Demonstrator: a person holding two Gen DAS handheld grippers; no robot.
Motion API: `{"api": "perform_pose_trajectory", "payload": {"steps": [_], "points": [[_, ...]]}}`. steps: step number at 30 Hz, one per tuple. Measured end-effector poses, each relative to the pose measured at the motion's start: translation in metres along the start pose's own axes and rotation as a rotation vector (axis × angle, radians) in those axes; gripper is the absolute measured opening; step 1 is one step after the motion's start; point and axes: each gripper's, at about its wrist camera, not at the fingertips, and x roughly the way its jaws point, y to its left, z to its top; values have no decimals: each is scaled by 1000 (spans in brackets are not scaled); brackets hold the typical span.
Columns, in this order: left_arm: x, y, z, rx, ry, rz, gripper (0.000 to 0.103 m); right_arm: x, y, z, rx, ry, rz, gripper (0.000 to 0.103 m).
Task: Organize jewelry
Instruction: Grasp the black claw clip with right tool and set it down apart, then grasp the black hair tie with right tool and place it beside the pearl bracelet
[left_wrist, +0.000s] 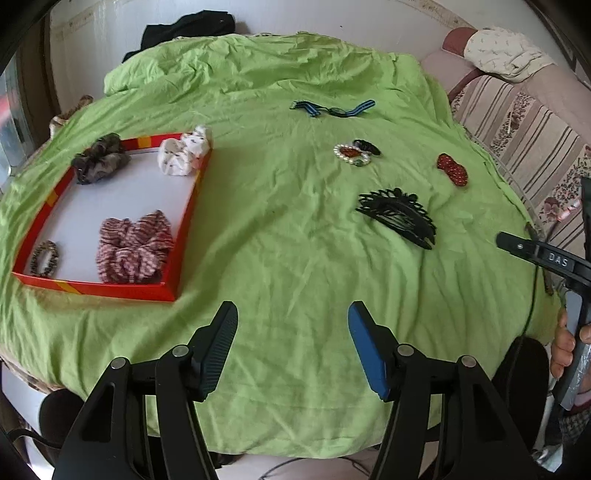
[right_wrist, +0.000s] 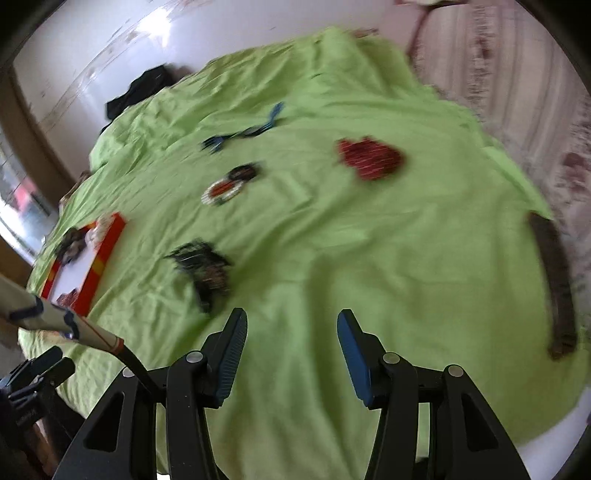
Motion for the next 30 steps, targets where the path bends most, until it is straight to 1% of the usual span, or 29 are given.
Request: {"api": "perform_pose_trajectory", "payload": {"steps": [2, 6, 10, 14, 18, 20, 22, 23, 24, 27, 30], "points": [[0, -4, -2, 12, -1, -5, 61, -8, -15, 0, 28, -6, -22, 55], [5, -12, -5, 27, 16, -21, 61, -18, -27, 1, 41, -17, -54, 55], [7, -14, -3, 26, 15, -30, 61, -22, -26, 5, 23, -27, -59, 55], [5, -11, -2, 25, 6, -26, 61, -8, -18, 20, -12, -12, -60, 55], [-1, -6, 1, 41, -13, 6, 61, 24, -11, 53, -30, 3, -13, 54], [-3, -5, 2, 64, -36, 33, 63, 48, -5, 75, -29, 9, 33, 52], [1, -4, 3, 80, -35, 57, 63, 74, 3, 95, -36, 25, 74, 47], [4, -2, 4, 82, -29, 57, 64, 89, 8, 106, -42, 38, 92, 44], [8, 0, 6, 82, -23, 54, 64, 101, 14, 114, -48, 50, 107, 43], [18, 3, 12, 85, -20, 43, 63, 147, 35, 147, -73, 91, 165, 42], [29, 4, 19, 96, -20, 44, 64, 191, 53, 171, -84, 118, 176, 42]]}}
